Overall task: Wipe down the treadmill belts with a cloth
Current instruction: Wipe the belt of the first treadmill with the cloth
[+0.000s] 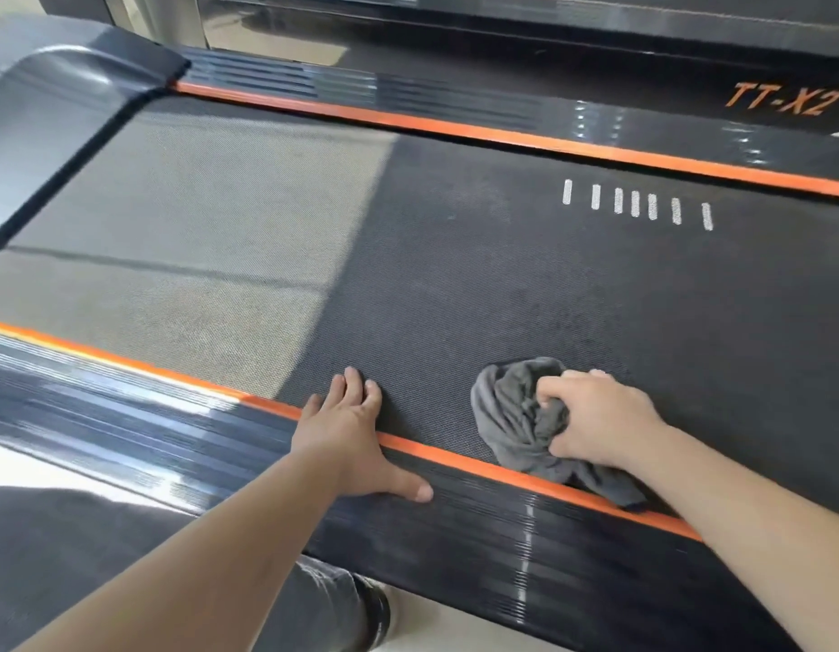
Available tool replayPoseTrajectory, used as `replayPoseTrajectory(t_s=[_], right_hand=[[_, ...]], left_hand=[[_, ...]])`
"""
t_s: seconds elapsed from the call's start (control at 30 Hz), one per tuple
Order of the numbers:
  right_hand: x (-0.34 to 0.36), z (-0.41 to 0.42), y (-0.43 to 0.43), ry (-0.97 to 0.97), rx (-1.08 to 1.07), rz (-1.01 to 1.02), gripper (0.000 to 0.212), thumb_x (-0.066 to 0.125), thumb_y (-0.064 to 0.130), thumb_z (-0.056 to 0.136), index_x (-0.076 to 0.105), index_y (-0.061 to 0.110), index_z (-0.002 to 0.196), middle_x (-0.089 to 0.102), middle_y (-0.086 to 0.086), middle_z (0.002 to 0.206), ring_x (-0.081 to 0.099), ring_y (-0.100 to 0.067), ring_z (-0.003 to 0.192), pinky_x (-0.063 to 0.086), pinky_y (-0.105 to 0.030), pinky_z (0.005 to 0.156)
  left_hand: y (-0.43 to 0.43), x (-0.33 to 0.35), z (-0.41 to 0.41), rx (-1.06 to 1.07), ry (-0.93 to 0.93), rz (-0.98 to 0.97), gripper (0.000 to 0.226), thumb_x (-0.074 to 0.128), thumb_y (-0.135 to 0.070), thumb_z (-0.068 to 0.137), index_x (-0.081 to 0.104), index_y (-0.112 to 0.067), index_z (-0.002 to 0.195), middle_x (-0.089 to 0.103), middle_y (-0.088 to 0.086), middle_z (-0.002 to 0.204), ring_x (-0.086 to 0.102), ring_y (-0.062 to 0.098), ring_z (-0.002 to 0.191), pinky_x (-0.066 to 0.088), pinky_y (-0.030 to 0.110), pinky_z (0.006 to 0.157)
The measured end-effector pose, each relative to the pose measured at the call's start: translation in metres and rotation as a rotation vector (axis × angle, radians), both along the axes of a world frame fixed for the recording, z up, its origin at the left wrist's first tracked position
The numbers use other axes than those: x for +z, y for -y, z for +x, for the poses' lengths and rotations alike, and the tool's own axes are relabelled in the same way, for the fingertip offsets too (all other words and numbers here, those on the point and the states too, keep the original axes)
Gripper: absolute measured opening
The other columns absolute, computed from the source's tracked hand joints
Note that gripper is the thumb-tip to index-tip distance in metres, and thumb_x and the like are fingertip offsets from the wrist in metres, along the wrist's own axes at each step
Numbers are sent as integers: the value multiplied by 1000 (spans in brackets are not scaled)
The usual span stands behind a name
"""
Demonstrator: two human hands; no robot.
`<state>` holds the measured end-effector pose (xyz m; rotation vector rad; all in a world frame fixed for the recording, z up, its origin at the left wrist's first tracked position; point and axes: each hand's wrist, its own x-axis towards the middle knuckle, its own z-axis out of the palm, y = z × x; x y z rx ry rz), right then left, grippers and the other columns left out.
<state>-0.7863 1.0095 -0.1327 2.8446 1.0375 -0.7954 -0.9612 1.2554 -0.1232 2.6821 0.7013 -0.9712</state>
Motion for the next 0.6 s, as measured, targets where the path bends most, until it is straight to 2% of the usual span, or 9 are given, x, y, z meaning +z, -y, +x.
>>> replayPoseTrajectory(t_s=[0.13, 0.23, 0.33, 0.43, 0.5, 0.6], right_hand=[[-2, -16, -6, 30, -52, 93, 32, 69, 41, 73, 46, 38, 96, 51, 16, 104, 46, -17, 108, 42, -34, 76], [-10, -51, -62, 47, 13, 230, 34, 71, 44, 74, 54, 37, 103, 57, 14, 114, 48, -19, 113, 48, -37, 83], [-10, -69, -110, 37, 69, 325, 30, 71, 39, 79, 57, 34, 106, 58, 11, 118, 46, -22, 116, 43, -38, 87], [-9, -60, -99, 36, 121, 278, 37, 73, 38, 78, 55, 37, 111, 55, 14, 120, 44, -20, 116, 44, -39, 89], [-8, -46, -67, 52, 129, 202, 39, 72, 38, 75, 52, 37, 108, 54, 15, 116, 45, -19, 114, 45, -37, 84], [-1, -13, -16, 24, 24, 44, 38, 71, 38, 69, 51, 34, 100, 54, 16, 104, 48, -17, 109, 40, -33, 75]], left_hand=[[-1, -3, -4, 10, 38, 2, 173, 56, -105, 30, -10, -18, 164, -23, 6, 170, -20, 23, 157, -1, 49, 128], [0, -4, -4, 8, 49, 1, 173, 57, -105, 29, -8, -19, 164, -22, 6, 170, -20, 22, 157, -1, 49, 128], [0, -5, -4, 25, 53, 9, 172, 58, -105, 30, -10, -21, 164, -21, 6, 170, -19, 21, 157, 0, 48, 128], [0, -4, -2, 17, 38, 6, 172, 58, -105, 30, -10, -21, 164, -21, 6, 170, -19, 21, 157, 0, 47, 128], [0, -3, -2, 17, 31, 5, 172, 59, -104, 31, -9, -20, 164, -21, 6, 170, -19, 21, 157, 0, 47, 128], [0, -3, -2, 11, 28, 5, 173, 58, -105, 30, -9, -19, 164, -22, 5, 170, -19, 21, 157, -1, 47, 128]])
